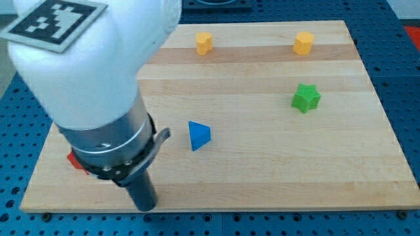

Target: Push the red star right and down a bit

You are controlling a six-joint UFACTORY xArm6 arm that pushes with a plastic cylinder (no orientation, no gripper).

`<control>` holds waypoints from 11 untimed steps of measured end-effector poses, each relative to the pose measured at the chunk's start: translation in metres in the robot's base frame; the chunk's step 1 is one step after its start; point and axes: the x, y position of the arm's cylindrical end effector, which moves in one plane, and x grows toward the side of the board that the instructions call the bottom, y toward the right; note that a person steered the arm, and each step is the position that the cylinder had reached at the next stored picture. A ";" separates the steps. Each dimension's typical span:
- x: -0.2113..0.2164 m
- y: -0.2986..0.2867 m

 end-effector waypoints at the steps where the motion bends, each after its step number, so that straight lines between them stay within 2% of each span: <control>1: 0.000 -0.088; 2: -0.009 -0.171; 3: -0.036 -0.181; 4: -0.040 -0.163; 6: -0.095 -0.154; 8: -0.075 -0.053; 9: -0.068 -0.037; 11: -0.036 -0.065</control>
